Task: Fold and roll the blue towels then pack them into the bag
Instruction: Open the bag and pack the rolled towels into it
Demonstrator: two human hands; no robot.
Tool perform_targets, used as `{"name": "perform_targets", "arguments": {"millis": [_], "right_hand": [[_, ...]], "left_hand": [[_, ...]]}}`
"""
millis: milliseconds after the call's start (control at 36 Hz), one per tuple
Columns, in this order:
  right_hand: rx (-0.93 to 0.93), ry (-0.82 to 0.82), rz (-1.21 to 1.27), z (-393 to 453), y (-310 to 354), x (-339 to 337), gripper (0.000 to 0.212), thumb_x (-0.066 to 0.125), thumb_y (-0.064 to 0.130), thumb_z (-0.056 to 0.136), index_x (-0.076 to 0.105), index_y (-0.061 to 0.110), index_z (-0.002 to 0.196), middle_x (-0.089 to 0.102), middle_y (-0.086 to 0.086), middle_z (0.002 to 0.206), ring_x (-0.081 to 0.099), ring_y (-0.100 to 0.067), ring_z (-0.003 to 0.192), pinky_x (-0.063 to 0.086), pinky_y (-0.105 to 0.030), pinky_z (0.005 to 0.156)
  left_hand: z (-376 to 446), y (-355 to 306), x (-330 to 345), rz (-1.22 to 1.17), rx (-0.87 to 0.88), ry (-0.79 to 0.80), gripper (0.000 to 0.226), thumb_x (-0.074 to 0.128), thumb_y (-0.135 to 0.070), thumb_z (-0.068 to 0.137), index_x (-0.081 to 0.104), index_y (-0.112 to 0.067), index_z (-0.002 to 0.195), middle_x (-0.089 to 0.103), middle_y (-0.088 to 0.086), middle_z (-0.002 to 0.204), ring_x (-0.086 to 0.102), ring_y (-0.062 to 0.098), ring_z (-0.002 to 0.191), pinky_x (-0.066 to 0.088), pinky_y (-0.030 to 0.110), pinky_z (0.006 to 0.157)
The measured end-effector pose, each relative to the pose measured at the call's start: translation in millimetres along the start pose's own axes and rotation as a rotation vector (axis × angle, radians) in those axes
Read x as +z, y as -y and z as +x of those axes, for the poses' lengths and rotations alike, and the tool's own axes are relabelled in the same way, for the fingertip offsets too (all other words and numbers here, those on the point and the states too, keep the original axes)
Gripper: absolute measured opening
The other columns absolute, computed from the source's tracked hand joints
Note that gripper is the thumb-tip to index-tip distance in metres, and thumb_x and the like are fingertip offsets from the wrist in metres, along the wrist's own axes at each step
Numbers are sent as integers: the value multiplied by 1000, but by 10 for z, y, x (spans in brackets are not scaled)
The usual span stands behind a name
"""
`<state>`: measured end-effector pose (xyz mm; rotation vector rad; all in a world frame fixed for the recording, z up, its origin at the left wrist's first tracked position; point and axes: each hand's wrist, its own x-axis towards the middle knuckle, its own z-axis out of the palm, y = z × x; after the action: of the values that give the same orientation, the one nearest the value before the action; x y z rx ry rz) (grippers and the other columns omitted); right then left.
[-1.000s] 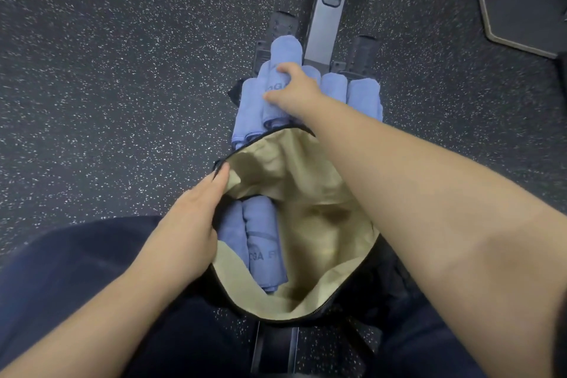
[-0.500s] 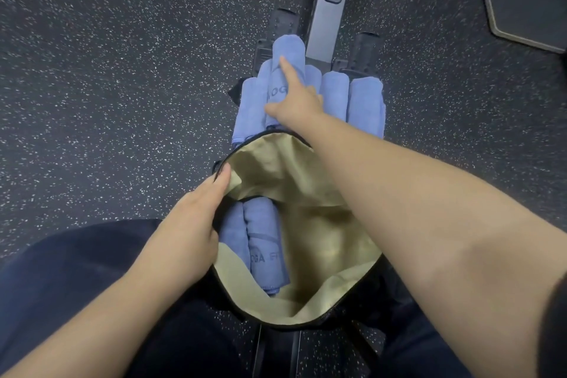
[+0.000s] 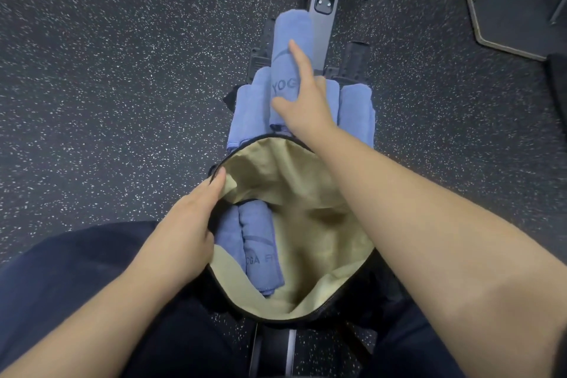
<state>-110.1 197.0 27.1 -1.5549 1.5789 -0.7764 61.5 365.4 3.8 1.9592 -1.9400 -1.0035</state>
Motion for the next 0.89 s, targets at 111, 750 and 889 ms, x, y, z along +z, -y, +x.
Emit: {"name": "perform_targets", "arguments": {"millis": [111, 750, 889], "right_hand": [[-113, -66, 8, -240, 151, -222, 83, 54, 4, 84, 19, 43, 148, 34, -1, 106, 48, -7, 78, 39, -4, 64], [-78, 336, -232, -2060, -466, -78, 88, 60, 12, 82, 10, 69, 126, 29, 4, 110, 49, -18, 98, 33, -7, 83], [79, 500, -360, -2131, -588, -30, 84, 57, 16, 83, 14, 59, 140, 28, 0, 112, 52, -28, 100, 40, -24, 90]], "left_hand": [[-17, -28, -20, 6, 4, 21, 97, 44, 15, 75, 9, -30, 153, 19, -17, 155, 22, 10, 143, 20, 10, 99], [-62, -42, -40, -120, -28, 66, 104, 57, 9, 73, 2, -25, 155, 18, -7, 159, 24, 12, 144, 20, 10, 100], [-62, -40, -28, -135, 12, 80, 101, 53, 10, 73, 4, -26, 154, 20, -6, 159, 25, 11, 143, 21, 14, 108]]}}
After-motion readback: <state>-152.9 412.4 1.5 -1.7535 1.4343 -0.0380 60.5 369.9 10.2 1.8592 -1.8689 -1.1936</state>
